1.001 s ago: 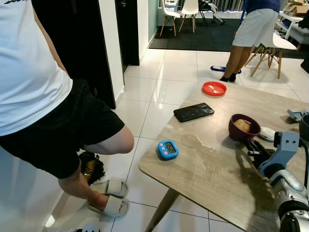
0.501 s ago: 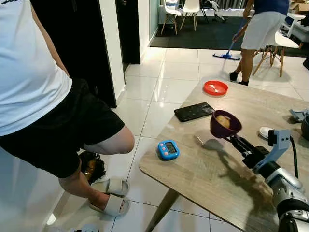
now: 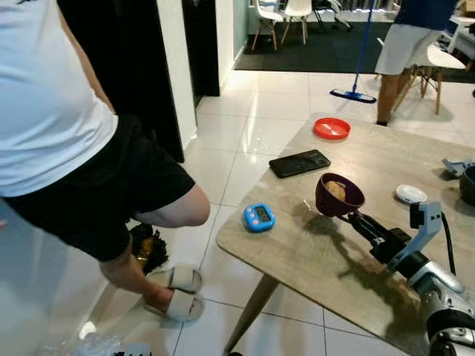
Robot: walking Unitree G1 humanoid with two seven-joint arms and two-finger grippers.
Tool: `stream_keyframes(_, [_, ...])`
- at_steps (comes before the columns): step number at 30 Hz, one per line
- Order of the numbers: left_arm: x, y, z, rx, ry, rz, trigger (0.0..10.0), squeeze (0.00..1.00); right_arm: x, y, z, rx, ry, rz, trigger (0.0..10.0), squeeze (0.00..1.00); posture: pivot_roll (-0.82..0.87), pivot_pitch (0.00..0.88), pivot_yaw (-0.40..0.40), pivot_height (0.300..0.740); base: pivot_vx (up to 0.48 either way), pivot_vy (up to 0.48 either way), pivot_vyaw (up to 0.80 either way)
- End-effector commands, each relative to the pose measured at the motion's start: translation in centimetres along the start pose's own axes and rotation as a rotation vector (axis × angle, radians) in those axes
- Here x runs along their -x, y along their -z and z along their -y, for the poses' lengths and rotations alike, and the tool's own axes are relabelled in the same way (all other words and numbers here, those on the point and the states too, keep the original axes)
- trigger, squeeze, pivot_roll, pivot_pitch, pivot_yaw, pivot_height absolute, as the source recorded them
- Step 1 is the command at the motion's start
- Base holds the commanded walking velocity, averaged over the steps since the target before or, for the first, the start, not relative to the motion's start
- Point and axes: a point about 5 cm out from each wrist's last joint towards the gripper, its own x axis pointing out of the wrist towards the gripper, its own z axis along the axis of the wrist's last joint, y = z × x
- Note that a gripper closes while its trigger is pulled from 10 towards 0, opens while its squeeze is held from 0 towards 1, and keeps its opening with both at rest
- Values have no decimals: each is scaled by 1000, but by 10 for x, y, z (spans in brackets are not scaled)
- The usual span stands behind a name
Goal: Restocking fridge
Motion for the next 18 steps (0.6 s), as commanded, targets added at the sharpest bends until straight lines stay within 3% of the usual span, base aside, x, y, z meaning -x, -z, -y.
stream_keyframes(1, [3, 15, -2, -13, -2, -66, 10000, 0, -5, -4, -4, 8, -37, 21, 10000, 0, 24, 0, 6, 739, -375, 0, 0])
stream_keyframes(7, [2, 15, 0, -17, 1, -65, 10000, 0, -5, -5, -4, 15, -30, 15, 10000, 0, 24, 0, 6, 739, -376, 0, 0])
stream_keyframes(18, [2, 13, 0, -16, 3, -63, 10000, 0, 2, -6, 8, 50, 105, -2, 10000, 0, 20, 0, 5, 739, -384, 0, 0])
